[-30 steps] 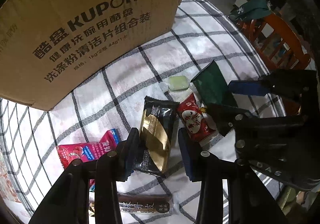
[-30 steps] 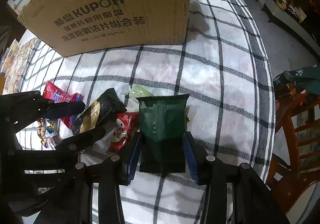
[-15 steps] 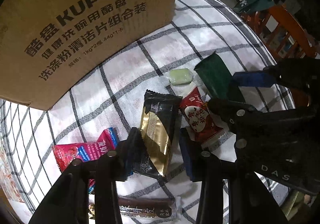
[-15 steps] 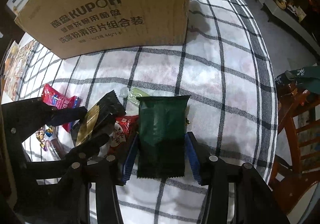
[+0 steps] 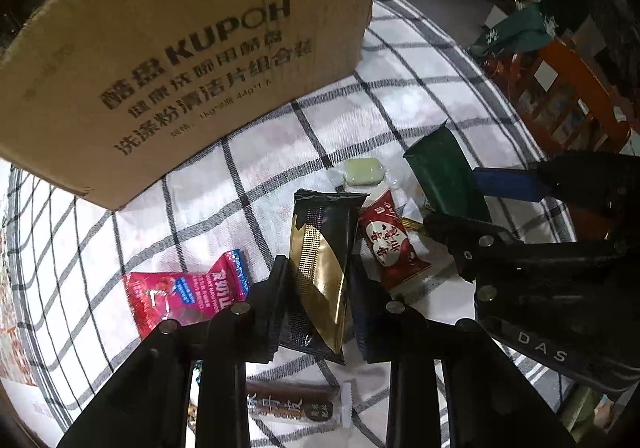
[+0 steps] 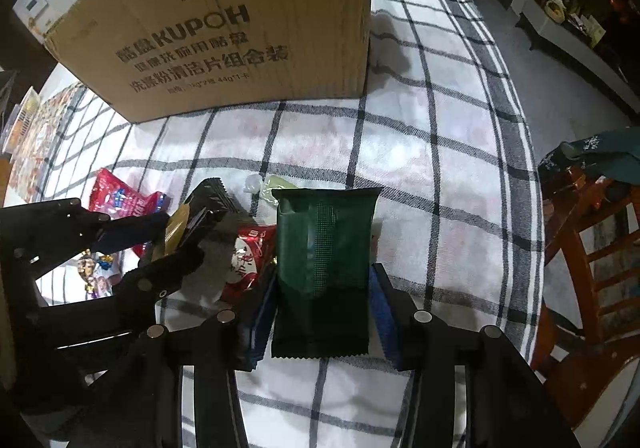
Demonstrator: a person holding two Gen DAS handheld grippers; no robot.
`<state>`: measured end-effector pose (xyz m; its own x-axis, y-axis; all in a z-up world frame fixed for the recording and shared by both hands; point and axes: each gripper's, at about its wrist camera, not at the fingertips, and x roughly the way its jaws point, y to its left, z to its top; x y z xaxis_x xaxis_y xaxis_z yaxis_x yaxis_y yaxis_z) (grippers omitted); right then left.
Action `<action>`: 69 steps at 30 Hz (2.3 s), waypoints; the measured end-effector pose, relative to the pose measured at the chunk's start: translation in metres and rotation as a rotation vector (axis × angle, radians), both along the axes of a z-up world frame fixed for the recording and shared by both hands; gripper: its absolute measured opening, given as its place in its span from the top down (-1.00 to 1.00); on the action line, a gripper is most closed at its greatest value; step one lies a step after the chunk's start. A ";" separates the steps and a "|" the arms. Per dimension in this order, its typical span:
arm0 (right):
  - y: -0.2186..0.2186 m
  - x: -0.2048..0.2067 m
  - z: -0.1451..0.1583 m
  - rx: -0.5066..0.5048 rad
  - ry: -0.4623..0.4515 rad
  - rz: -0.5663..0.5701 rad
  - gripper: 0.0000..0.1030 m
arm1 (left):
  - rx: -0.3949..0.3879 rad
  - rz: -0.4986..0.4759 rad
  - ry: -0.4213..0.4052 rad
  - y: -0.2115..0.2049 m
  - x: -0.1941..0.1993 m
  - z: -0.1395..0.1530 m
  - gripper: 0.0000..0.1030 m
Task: Organize snacks
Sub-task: 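Lift and carry the chocolate bar and green packet over the box with both tools, then open both tools to drop the chocolate bar and green packet into the box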
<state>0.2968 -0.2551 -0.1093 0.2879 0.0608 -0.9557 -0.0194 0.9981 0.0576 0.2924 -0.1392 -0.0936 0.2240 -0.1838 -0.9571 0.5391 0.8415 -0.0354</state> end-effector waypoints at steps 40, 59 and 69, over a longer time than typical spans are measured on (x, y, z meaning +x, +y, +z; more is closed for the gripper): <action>0.027 0.032 0.165 0.109 -0.387 0.038 0.12 | -0.187 0.142 -0.349 0.060 0.026 0.168 0.44; 0.013 0.113 0.160 0.128 -0.395 -0.021 0.11 | -0.174 0.197 -0.353 0.052 0.105 0.153 0.43; 0.010 0.122 0.143 0.033 -0.389 -0.041 -0.11 | -0.128 0.246 -0.393 0.054 0.120 0.142 -0.20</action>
